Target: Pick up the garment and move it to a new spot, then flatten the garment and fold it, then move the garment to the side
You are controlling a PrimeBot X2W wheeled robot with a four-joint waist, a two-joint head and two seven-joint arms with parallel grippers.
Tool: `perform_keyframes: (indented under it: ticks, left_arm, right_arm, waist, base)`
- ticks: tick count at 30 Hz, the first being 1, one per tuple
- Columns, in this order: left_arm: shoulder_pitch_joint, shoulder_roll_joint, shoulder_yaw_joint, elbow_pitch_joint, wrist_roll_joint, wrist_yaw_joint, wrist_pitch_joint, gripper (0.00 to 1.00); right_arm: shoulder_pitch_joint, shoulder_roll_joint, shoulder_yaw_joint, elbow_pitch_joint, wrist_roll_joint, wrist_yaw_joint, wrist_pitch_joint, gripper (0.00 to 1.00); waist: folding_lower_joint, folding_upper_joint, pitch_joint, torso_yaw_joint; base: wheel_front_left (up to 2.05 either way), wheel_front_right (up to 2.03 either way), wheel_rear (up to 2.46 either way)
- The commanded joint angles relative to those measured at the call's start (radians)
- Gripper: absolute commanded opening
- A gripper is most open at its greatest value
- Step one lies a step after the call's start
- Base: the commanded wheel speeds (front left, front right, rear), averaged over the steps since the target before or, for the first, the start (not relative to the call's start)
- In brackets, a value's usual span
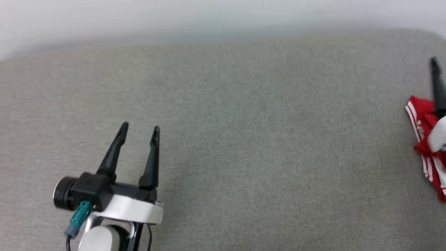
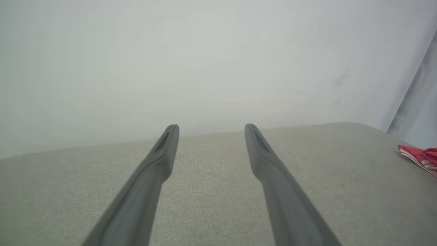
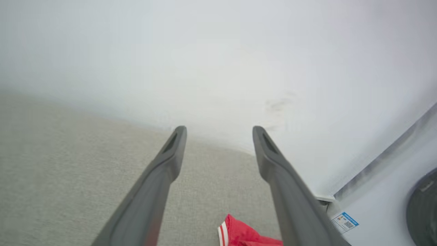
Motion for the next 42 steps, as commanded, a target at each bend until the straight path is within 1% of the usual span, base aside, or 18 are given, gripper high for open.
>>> perform_keyframes:
  ticks: [1,4,8,12,17,19,23,27,35,42]
  left_arm:
    - [0.021,-0.006,0.013,0.002,-0.001,0.005,-0.002,1.00]
    - [0.055,-0.019,0.030,0.009,0.000,-0.002,-0.002,1.00]
    - [0.095,-0.029,0.049,0.023,0.012,-0.007,-0.002,1.00]
    - [0.125,-0.045,0.062,0.037,0.016,-0.015,-0.002,1.00]
    - [0.143,-0.061,0.081,0.060,0.018,-0.026,-0.002,1.00]
    - [0.147,-0.067,0.088,0.068,0.000,-0.032,-0.002,1.00]
    - [0.153,-0.078,0.104,0.084,0.006,-0.040,-0.002,1.00]
    - [0.154,-0.083,0.121,0.081,0.024,-0.048,-0.002,1.00]
    - [0.155,-0.090,0.134,0.059,0.046,-0.060,-0.002,1.00]
    - [0.157,-0.098,0.152,0.054,0.038,-0.065,-0.002,1.00]
  right_arm:
    - [0.035,0.026,0.004,-0.030,0.023,-0.002,-0.017,1.00]
    - [0.100,0.086,0.018,-0.086,0.059,-0.002,-0.051,1.00]
    - [0.189,0.163,0.028,-0.117,0.089,-0.002,-0.103,1.00]
    - [0.263,0.220,0.046,-0.111,0.087,-0.002,-0.143,1.00]
    - [0.325,0.282,0.053,-0.051,0.118,-0.002,-0.225,1.00]
    - [0.337,0.291,0.060,-0.038,0.119,-0.001,-0.243,1.00]
    - [0.357,0.319,0.066,0.012,0.109,-0.002,-0.294,1.00]
    - [0.356,0.337,0.069,0.047,0.099,-0.002,-0.319,1.00]
    - [0.335,0.348,0.075,0.054,0.095,-0.002,-0.337,1.00]
    - [0.337,0.352,0.078,0.051,0.088,-0.002,-0.342,1.00]
  waist:
    - [0.0003,0.0000,-0.053,0.028]
    - [0.0003,0.0000,-0.084,0.046]
    - [0.0003,0.0000,-0.118,0.065]
    - [0.0003,0.0000,-0.137,0.079]
    - [0.0003,0.0000,-0.149,0.097]
    - [0.0003,0.0000,-0.151,0.099]
    - [0.0003,0.0000,-0.156,0.102]
    - [0.0003,0.0000,-0.162,0.099]
    - [0.0003,0.0000,-0.165,0.090]
    - [0.0003,0.0000,-0.163,0.087]
  base:
    - [0.00,0.00,0.00]
    - [0.00,0.00,0.00]
    - [0.00,0.00,0.00]
    - [0.00,0.00,0.00]
    - [0.00,0.00,0.00]
    - [0.00,0.00,0.00]
    - [0.00,0.00,0.00]
    - [0.00,0.00,0.00]
    - [0.00,0.00,0.00]
    - [0.00,0.00,0.00]
